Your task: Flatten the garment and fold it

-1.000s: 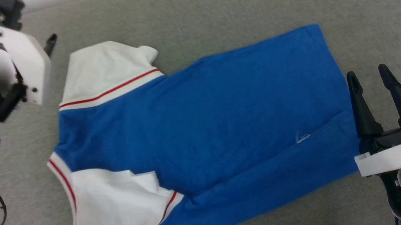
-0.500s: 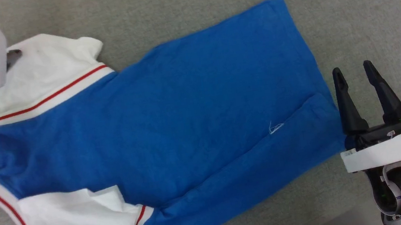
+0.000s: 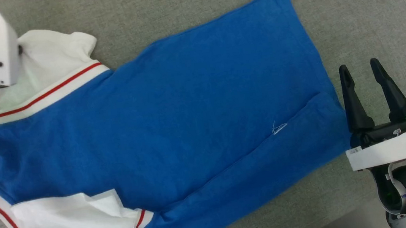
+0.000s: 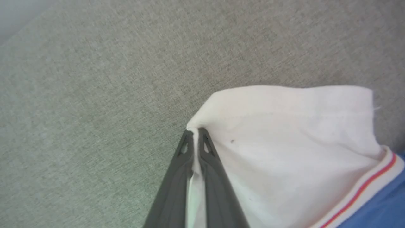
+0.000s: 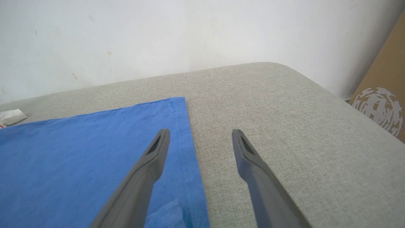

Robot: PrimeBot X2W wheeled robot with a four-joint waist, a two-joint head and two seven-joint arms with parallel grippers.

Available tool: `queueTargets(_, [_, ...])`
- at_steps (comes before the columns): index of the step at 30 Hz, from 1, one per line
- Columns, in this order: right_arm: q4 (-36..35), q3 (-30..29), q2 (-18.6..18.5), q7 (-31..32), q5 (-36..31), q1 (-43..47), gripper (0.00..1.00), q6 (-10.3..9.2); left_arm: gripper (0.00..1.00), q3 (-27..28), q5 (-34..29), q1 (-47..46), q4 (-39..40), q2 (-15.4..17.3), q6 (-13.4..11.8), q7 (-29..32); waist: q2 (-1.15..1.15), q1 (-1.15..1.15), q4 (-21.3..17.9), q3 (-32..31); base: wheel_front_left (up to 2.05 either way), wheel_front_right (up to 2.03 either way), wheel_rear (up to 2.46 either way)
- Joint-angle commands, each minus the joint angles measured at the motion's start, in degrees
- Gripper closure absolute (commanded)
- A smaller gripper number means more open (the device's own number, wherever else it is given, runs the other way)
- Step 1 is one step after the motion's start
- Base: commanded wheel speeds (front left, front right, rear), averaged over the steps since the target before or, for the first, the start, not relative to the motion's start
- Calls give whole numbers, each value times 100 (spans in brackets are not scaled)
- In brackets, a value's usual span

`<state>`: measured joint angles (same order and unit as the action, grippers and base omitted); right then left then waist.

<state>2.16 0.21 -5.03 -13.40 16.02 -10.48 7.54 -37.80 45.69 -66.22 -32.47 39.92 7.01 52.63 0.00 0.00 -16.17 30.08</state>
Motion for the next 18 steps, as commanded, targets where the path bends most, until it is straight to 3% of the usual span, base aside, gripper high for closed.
queueTargets(1, [8,-20,23,-33,-39,-74,0,-5,100,-72,-22,246,-90,-49,-14,-44,0,0,41,-54,0,0,0])
queueTargets(9, [-69,-196,-286,270,-8,-40,0,-5,100,-72,-443,397,-15,-241,-124,-1456,0,0,415,-602,0,0,0])
queueTargets(18, [-233,-256,-994,1877,244,-41,0,-5,100,-278,-817,1006,515,-618,-237,-2907,0,0,1054,-1152,0,0,0])
